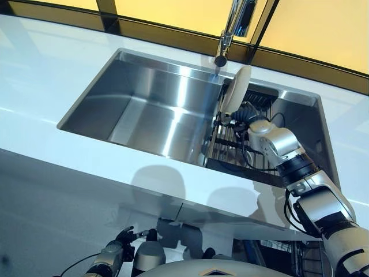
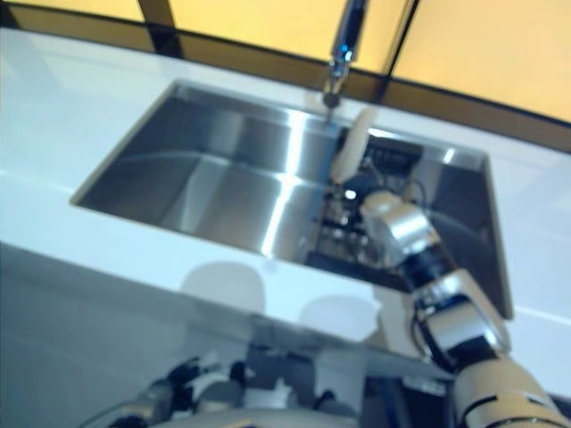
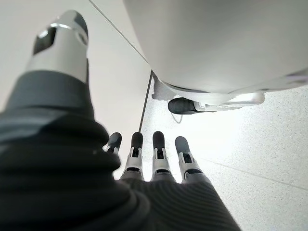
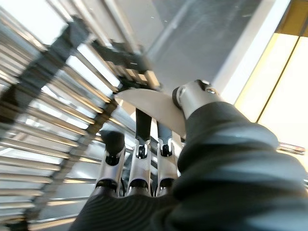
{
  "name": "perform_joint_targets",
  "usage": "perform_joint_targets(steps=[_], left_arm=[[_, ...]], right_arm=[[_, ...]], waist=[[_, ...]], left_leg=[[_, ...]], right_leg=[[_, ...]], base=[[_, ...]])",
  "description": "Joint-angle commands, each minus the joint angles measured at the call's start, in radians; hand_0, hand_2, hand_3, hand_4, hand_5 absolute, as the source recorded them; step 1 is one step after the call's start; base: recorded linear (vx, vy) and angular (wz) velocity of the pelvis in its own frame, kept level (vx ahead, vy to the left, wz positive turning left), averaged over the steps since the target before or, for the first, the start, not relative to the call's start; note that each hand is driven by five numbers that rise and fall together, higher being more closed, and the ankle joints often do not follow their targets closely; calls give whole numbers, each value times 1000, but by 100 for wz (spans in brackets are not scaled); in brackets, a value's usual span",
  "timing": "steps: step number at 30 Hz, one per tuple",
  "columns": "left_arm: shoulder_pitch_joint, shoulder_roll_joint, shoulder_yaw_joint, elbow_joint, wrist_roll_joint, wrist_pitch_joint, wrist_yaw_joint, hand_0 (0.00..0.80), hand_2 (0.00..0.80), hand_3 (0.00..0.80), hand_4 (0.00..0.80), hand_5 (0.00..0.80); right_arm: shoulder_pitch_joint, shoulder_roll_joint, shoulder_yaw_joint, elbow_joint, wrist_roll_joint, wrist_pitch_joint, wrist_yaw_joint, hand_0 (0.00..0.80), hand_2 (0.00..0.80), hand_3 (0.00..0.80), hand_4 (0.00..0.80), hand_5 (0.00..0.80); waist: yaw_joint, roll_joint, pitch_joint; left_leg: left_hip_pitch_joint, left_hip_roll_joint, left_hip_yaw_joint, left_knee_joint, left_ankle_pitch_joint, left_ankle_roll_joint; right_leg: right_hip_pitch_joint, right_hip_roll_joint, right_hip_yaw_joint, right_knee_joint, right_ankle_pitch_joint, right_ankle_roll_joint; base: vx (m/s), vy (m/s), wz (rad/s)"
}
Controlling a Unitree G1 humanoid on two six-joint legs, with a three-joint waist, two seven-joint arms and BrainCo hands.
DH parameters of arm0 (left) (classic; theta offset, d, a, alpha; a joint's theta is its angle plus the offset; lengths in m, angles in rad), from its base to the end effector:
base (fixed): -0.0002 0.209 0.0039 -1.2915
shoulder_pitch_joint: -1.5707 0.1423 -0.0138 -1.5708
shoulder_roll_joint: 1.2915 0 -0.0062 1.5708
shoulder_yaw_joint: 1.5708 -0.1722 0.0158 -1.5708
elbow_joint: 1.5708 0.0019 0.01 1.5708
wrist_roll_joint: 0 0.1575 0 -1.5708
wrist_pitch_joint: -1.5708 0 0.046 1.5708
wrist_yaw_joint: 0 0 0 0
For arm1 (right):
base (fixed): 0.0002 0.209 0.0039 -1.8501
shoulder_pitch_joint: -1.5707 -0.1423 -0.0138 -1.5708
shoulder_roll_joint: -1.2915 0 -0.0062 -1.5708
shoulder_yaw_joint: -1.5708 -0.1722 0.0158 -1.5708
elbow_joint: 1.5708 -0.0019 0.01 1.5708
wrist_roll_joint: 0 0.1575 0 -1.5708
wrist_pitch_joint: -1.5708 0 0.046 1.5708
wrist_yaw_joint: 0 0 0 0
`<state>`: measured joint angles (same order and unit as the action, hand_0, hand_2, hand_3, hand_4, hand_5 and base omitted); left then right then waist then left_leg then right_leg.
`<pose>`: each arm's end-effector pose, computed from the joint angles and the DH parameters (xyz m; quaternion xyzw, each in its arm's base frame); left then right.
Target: Take plates into dishwasher
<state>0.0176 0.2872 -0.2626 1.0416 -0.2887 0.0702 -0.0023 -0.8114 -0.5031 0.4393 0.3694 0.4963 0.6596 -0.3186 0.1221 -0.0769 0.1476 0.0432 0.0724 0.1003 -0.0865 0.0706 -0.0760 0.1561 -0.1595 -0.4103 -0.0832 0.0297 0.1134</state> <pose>0.1012 0.2216 -0.1125 0.0618 0.5425 0.0339 0.8371 0.3327 -0.1426 0.1570 -0.1882 0.1632 -0.0163 0.9683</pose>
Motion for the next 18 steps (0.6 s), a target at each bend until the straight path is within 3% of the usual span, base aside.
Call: perform_joint_targets(steps=[1,10,18], left_arm=[[-27,-8,-89,28,12,-16,-1,0,0,0,0,0],[-43,7,-100,20,28,-4,-6,0,0,0,0,0],[-51,17,-107,17,64,-1,-21,0,0,0,0,0]], right_arm=[[-192,-77,-2,70,4,-27,-72,800,800,800,800,800],[-241,-141,-6,95,32,-33,-75,800,800,800,800,800],[-251,-224,-22,79,17,-50,-25,800,800,800,800,800]], waist=[[38,-9,-64],[18,-16,-66],[-25,-21,-73]], left_leg=[[37,20,62,22,-66,0],[53,21,83,23,-72,2],[68,22,111,28,-82,7]], right_leg=[[-28,-53,27,48,0,38],[-29,-45,43,42,6,36],[-44,-37,84,43,12,38]], base=[[0,0,0],[0,0,0],[-4,-8,-4]])
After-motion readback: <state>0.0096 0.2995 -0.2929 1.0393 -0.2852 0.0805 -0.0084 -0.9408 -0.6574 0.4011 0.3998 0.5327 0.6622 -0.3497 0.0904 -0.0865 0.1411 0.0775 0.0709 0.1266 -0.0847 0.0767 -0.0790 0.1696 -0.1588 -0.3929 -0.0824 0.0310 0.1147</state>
